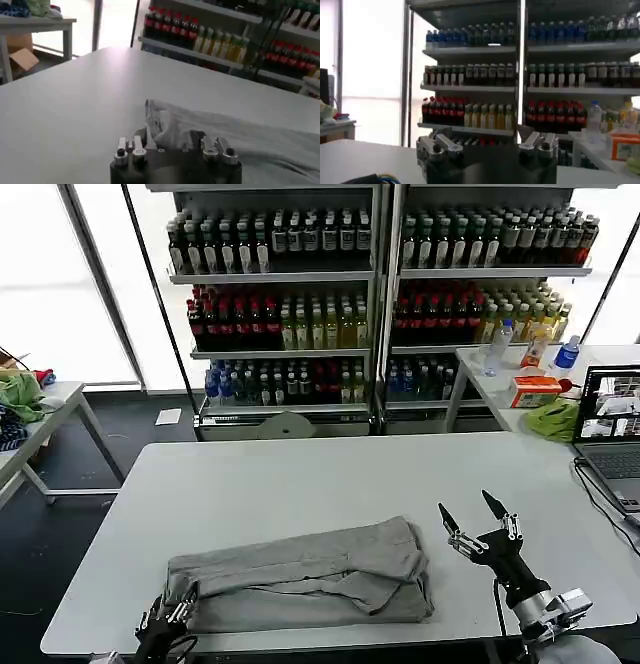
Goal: Fold and organize the clothes.
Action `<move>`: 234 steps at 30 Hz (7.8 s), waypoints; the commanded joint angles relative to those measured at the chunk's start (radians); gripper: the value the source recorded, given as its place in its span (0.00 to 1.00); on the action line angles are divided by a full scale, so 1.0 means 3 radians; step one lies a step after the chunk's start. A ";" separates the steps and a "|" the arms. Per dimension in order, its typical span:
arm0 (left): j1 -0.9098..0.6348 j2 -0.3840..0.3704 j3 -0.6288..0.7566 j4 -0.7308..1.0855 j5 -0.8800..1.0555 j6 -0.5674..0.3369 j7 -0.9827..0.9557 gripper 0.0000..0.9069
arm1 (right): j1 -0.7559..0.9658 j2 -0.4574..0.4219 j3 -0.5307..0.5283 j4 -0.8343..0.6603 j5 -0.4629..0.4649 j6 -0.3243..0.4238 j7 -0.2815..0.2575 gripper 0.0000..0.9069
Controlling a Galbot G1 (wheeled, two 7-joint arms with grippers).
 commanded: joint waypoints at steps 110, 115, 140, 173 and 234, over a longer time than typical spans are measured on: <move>-0.0562 0.0659 -0.0571 -0.0507 -0.0977 0.0463 -0.0413 1.00 | -0.0158 0.0046 0.0001 0.0196 0.0046 -0.0091 0.0017 1.00; -0.0402 0.0628 -0.1052 -0.0096 -0.0982 0.0565 -0.0163 1.00 | -0.0177 0.0010 -0.0015 0.0163 0.0051 -0.0052 0.0006 1.00; -0.0366 0.0410 -0.0752 0.0331 -0.0904 0.0556 -0.0096 1.00 | 0.0119 0.0026 -0.0230 0.0057 0.0021 -0.0139 0.0021 1.00; -0.0325 0.0185 -0.0871 0.0093 -0.1227 0.0352 -0.0120 0.01 | 0.0181 -0.0007 -0.0270 0.0017 0.0033 -0.0114 0.0002 1.00; -0.2131 0.0285 0.1877 -0.0163 -0.1672 0.1004 -0.1495 1.00 | 0.0384 0.0098 -0.0913 0.0053 0.0168 -0.1046 0.0497 1.00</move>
